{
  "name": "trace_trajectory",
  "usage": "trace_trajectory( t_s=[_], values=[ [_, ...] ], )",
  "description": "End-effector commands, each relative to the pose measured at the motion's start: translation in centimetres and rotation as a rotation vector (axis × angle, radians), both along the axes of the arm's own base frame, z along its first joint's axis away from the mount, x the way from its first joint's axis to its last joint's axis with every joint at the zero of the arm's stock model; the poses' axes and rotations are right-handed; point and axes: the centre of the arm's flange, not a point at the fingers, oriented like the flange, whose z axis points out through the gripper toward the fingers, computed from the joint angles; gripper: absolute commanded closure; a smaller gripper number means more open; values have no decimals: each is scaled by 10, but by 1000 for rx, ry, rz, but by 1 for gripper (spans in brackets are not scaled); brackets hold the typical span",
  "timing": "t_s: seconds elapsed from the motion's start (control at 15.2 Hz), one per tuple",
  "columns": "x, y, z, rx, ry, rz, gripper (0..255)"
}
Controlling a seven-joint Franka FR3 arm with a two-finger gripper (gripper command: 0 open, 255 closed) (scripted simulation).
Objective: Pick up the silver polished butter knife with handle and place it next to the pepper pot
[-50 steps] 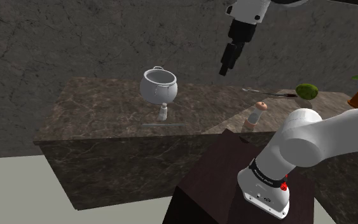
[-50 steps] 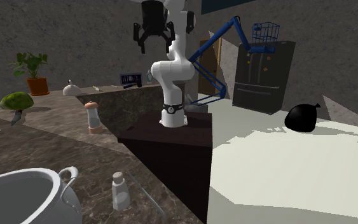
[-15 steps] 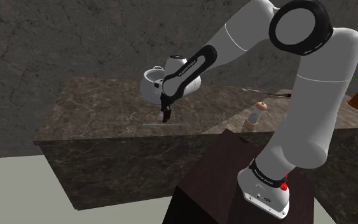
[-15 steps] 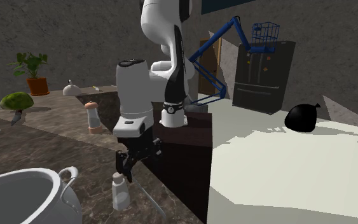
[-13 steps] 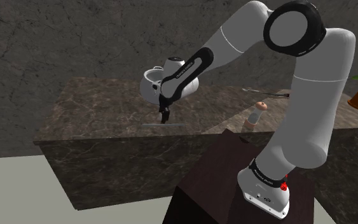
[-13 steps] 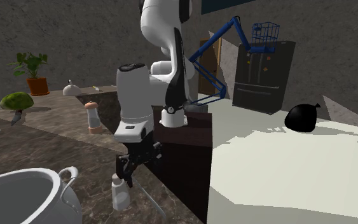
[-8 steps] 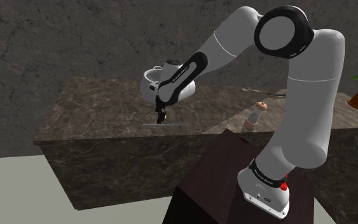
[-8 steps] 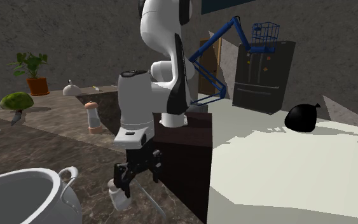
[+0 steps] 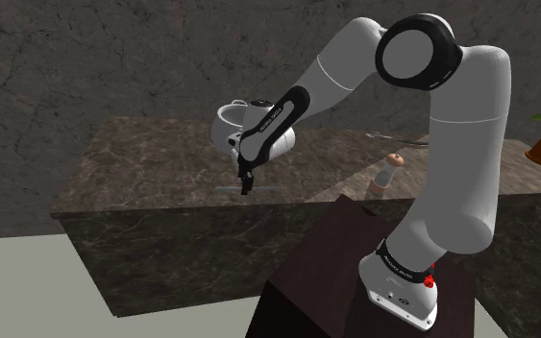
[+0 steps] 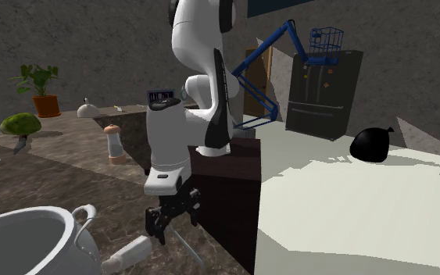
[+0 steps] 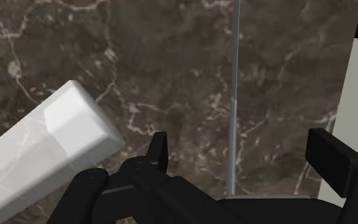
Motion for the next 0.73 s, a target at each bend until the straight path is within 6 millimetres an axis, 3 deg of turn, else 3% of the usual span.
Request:
trace_trajectory(
  t_s=[0.0, 0.07, 0.66],
  values=[
    [0, 0, 0, 0, 3, 0, 0],
    [0, 0, 0, 0, 3, 0, 255],
    [0, 0, 0, 0, 3, 0, 255]
  ],
)
